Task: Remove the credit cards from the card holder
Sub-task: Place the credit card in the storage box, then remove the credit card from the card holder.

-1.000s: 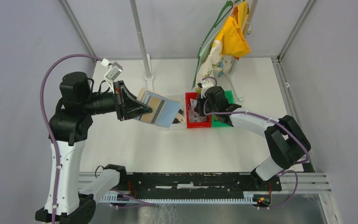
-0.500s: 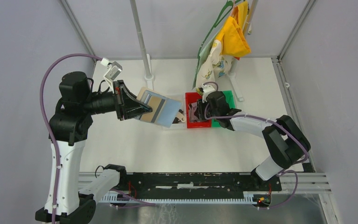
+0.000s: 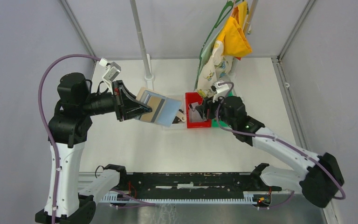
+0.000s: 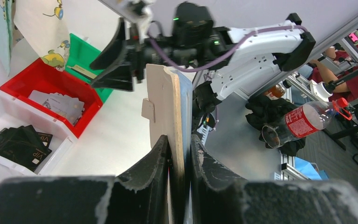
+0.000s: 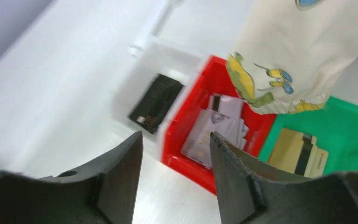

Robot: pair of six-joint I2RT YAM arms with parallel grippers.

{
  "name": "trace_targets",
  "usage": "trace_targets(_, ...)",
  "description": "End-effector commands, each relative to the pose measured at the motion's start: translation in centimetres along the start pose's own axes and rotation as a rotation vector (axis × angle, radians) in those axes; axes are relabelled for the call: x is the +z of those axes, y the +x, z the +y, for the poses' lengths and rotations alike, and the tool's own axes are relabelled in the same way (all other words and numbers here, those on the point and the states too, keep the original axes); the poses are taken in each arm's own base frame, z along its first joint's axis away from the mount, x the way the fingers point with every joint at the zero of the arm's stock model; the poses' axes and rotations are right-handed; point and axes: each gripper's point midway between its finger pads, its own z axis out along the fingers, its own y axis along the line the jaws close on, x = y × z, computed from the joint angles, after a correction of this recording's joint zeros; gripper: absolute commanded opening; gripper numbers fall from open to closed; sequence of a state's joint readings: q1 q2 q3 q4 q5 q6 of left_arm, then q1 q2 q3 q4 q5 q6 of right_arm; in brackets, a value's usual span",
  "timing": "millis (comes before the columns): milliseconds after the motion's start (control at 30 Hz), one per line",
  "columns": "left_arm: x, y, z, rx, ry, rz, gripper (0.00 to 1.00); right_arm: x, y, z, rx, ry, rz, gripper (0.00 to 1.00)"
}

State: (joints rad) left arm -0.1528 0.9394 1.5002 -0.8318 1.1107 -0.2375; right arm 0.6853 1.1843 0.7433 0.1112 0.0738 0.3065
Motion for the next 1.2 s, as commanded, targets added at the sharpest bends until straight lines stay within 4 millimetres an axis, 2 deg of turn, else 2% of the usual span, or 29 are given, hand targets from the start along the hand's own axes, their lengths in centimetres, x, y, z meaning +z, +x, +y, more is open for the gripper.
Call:
trace_targets(0,-0.1,-0.5,-1.3,0.056,0.054,-0.017,0.03,-5.1,-5.0,4.0,-0.016,-0.17,-0.162,0.66)
trace_targets(200,-0.5,0.7,-2.8,0.109,0.152,0.011,0.03,-11.0,-10.4,9.7,-0.025,-0.478,-0.27,0.97)
trace_targets(333,-0.9,1.2,-4.3,0.113,0.226,0.027,0.02,-14.1,-14.5,13.0,-0.009,-0.654,-0.352,0.98)
trace_targets(533,-1.2,1.3,-4.9,0.098,0.24,0.029,0.02,-16.0,-18.8,16.2,0.009,-0.817,-0.386,0.98)
trace_targets(633,-1.2,1.3,-4.9,0.122,0.228,0.02,0.02,-15.6,-19.6,17.7,0.038,-0.9,-0.368,0.98)
trace_targets(700,-1.3,1.4,-4.9,0.126,0.227,0.019,0.02,-16.2,-19.9,18.9,0.078,-0.991,-0.365,0.98)
trace_targets(967,-1.2,1.6,-4.8,0.142,0.23,0.02,0.02,-16.4,-18.3,22.5,0.039,-1.085,-0.316,0.98)
trace_targets(1067,-1.1,1.6,-4.5,0.135,0.222,0.02,0.02,-16.8,-17.5,23.4,0.032,-1.137,-0.294,0.98)
trace_targets(1167,-1.1,1.5,-4.4,0.136,0.222,0.02,0.02,-16.8,-17.4,23.4,0.037,-1.141,-0.289,0.98)
